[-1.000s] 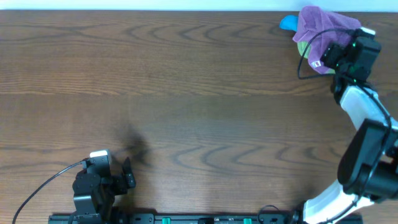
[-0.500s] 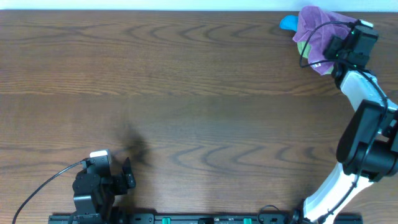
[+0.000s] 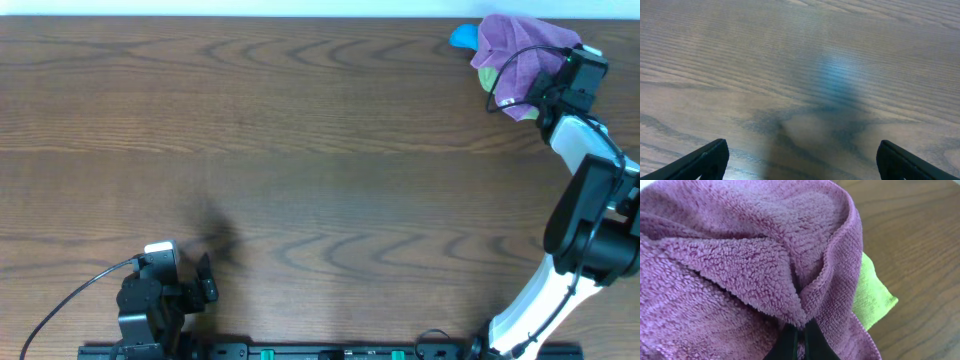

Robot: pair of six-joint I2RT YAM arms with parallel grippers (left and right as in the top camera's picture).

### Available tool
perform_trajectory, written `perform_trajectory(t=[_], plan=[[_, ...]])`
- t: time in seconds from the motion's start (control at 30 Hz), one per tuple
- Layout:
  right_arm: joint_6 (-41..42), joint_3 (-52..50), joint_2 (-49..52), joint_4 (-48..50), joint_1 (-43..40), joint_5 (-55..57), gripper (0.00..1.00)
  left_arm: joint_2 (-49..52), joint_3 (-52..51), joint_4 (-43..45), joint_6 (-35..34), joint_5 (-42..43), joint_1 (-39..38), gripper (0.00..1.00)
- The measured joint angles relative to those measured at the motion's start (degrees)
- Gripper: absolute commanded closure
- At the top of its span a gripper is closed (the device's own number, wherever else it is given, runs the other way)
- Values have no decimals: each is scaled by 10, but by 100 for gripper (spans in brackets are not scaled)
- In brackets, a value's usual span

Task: Fold the cloth
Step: 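Close the right gripper on the purple towel's edge, then lift the purple towel and pull it left toward the table center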

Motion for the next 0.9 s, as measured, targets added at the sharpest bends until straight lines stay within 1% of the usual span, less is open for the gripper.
perform_trajectory(t=[0.13,0.3,0.4,0.5,0.67,0.9], plan=[[-1,0,-2,-11,0,0,99,0,0,0,0,0,0,5],[-7,0,-38,-63,2,-1,99,0,0,0,0,0,0,4],[-19,0,-83,-97,9,-1,99,0,0,0,0,0,0,5],[-49,1,-143,-132,27,-3,99,0,0,0,0,0,0,5],[-88,2,-237,-223,72,-8,99,0,0,0,0,0,0,4],[-103,3,-336,-355,150,-26,99,0,0,0,0,0,0,5]])
